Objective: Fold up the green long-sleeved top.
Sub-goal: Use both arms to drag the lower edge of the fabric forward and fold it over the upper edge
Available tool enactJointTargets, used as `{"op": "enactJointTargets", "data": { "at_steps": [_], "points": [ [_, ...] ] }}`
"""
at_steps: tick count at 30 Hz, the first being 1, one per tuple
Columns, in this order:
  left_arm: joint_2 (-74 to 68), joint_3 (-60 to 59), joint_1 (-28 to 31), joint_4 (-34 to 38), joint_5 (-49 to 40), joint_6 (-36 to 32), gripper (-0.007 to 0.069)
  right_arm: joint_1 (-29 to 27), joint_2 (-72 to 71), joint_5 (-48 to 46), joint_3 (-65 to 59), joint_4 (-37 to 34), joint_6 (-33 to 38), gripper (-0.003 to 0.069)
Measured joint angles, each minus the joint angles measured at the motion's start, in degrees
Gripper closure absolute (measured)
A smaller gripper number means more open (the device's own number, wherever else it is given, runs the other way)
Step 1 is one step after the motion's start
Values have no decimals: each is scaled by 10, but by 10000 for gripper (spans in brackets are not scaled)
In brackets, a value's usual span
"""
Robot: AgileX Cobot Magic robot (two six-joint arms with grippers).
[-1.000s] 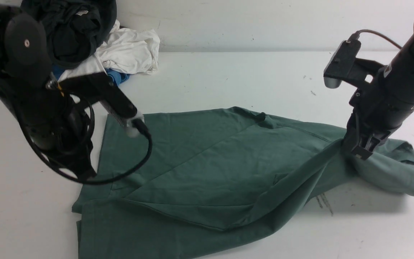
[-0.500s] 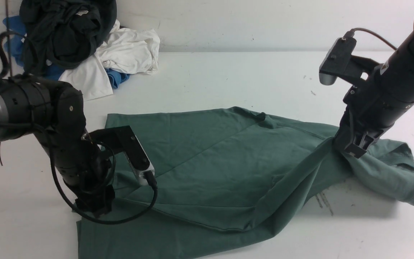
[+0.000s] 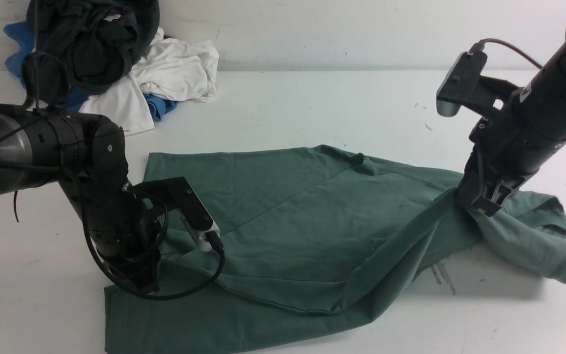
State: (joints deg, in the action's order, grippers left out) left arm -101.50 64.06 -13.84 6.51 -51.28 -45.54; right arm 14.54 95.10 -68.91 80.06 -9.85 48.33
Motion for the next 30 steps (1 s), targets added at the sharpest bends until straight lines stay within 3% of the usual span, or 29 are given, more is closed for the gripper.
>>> {"op": "enactJointTargets", "data": {
  "at_steps": [10, 20, 30],
  "points": [
    [26, 4, 0, 2, -17, 10, 557, 0, 0, -2, 0, -14, 0, 648],
    [-17, -3, 0, 9, 1, 10, 339, 0, 0, -3, 1, -17, 0, 648],
    [-12, 0, 0, 10, 4, 28, 325, 0, 0, -4, 1, -18, 0, 648]
  ]
}}
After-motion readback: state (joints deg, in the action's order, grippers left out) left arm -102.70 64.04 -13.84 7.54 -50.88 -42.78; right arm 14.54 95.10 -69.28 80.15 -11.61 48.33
